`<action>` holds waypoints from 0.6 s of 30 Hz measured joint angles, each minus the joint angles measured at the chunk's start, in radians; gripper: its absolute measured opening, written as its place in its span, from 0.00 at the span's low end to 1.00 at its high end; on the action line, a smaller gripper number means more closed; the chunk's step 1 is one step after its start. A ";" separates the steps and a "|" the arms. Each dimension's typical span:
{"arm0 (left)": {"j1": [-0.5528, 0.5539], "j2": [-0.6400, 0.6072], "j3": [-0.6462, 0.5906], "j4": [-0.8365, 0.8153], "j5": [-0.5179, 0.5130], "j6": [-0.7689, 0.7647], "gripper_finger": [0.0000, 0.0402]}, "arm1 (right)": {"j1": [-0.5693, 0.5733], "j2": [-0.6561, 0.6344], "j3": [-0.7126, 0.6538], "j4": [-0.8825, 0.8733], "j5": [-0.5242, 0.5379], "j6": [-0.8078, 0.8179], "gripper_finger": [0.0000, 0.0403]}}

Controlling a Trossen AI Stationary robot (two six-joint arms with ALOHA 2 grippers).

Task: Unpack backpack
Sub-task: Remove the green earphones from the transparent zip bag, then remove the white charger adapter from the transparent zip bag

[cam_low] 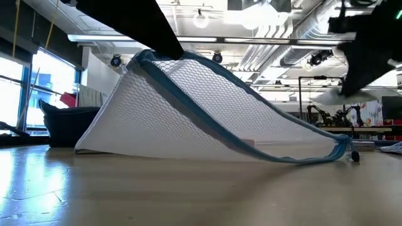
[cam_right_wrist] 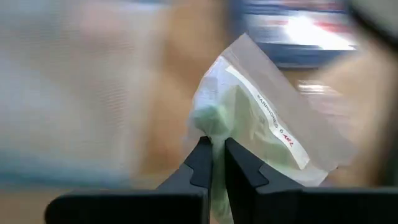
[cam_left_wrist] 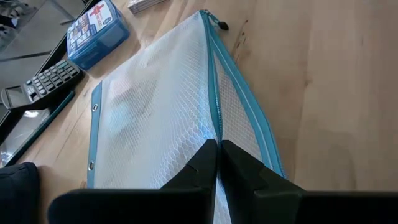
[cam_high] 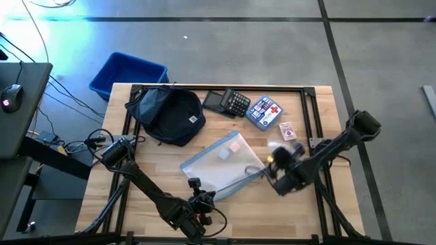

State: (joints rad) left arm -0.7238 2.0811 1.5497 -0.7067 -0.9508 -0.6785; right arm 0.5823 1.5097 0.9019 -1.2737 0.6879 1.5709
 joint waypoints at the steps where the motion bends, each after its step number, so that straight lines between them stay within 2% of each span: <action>1: 0.000 0.000 0.000 0.000 0.001 0.000 0.00 | -0.033 0.000 -0.026 -0.027 -0.022 0.009 0.02; 3: 0.002 0.000 0.000 0.000 0.012 0.000 0.00 | -0.103 0.000 -0.074 -0.063 -0.053 0.027 0.03; 6: 0.004 0.000 0.000 0.000 0.015 0.001 0.00 | -0.197 0.000 -0.147 -0.068 -0.038 0.035 0.05; 10: 0.004 0.000 0.000 0.000 0.020 0.001 0.00 | -0.274 0.000 -0.205 -0.064 -0.035 -0.001 0.15; 13: 0.006 0.000 0.000 0.001 0.020 0.001 0.00 | -0.279 0.000 -0.215 -0.056 -0.029 -0.008 0.28; 18: 0.013 0.000 0.000 0.000 0.027 0.001 0.00 | -0.199 0.000 -0.175 -0.016 0.020 -0.045 0.48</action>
State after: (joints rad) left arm -0.7105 2.0811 1.5497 -0.7063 -0.9235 -0.6773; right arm 0.3836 1.5097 0.7269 -1.2896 0.7074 1.5259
